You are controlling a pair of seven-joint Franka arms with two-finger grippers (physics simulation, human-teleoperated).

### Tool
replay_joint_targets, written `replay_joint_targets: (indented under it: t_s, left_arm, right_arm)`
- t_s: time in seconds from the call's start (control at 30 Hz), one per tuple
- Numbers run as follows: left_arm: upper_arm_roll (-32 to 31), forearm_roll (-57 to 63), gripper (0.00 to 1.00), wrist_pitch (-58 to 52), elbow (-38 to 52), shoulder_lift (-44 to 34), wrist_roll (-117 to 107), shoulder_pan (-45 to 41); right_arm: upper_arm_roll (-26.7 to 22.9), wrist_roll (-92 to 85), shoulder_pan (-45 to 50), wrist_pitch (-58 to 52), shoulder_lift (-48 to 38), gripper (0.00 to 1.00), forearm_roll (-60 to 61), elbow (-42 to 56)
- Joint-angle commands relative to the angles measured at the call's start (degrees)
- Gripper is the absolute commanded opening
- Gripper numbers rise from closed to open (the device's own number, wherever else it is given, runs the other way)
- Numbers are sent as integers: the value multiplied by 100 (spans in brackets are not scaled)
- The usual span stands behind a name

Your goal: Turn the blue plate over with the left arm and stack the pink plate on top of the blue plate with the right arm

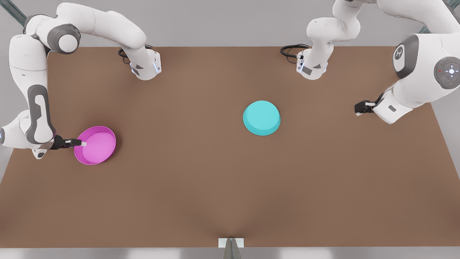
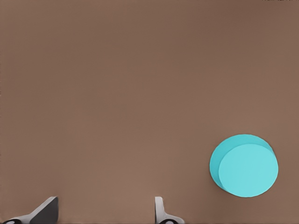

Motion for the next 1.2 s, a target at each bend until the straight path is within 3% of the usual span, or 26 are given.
replay_joint_targets:
  t_s: [0.0, 0.03, 0.17, 0.27, 0.87, 0.93, 1.17]
  left_arm:
    - [-1, 82, 100, -4, 0, 0, 0, -28]
    - [-1, 82, 100, -4, 9, 26, 0, -28]
    - [-1, 82, 100, -4, 18, 35, 9, -28]
    - [-1, 90, 100, -13, 18, 43, 9, -28]
    - [-1, 90, 100, -21, 18, 44, 9, -37]
    - [-1, 90, 100, -21, 18, 44, 9, -37]
    - [-1, 90, 100, -21, 18, 44, 0, -37]
  right_arm:
    - [0, 0, -5, 0, 4, 69, 0, 0]
    - [0, 0, 4, 0, 13, 68, 0, 0]
    - [0, 0, -5, 9, 30, 52, -9, 0]
    - [0, -9, -5, -61, 30, 23, -17, 0]
    - [9, 52, 101, -368, -49, 21, 9, 26]
    - [167, 254, 101, -580, -49, 21, 9, 61]
    - [1740, 1274, 30, -931, -251, 21, 9, 26]
